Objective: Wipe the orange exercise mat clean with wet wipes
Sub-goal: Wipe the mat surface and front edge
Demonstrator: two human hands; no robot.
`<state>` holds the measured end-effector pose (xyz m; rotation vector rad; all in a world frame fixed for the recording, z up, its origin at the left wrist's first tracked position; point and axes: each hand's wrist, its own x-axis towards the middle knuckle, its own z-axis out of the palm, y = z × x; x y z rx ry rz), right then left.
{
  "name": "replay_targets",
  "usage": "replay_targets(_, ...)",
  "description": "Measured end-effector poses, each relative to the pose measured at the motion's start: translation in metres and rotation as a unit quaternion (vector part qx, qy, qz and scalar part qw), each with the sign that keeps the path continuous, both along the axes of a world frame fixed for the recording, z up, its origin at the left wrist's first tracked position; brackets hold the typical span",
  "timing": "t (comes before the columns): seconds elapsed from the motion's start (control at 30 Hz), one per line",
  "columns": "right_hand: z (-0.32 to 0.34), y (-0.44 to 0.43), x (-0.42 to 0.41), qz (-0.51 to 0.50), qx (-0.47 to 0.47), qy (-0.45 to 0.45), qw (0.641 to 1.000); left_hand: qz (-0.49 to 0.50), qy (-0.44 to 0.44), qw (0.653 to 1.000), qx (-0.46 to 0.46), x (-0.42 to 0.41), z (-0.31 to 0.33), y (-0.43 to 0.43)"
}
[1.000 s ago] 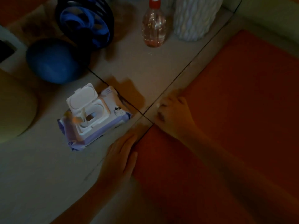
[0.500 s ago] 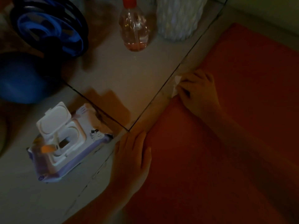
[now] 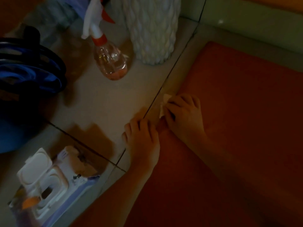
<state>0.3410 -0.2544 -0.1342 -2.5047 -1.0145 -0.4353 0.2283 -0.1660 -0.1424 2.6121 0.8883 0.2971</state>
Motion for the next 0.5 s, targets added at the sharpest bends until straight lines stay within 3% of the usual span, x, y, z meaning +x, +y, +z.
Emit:
replay_targets(0.2, 0.005, 0.001, 0.01, 0.029, -0.04, 0.031, 0.998, -0.002, -0.005, 1.0, 0.01, 0.001, -0.002, 0.0)
replay_targets(0.3, 0.007, -0.006, 0.048, 0.071, -0.091, -0.003, 0.993, 0.001, -0.013, 1.0, -0.007, 0.0, -0.003, 0.002)
replay_targets(0.37, 0.009, -0.016, 0.081, 0.059, -0.108, -0.027, 0.992, -0.001, -0.019, 1.0, -0.008, 0.0, -0.003, 0.002)
replay_targets(0.5, 0.008, -0.022, 0.099, -0.009, -0.054, 0.046, 0.997, 0.0, -0.022, 1.0, 0.001, 0.001, -0.003, 0.001)
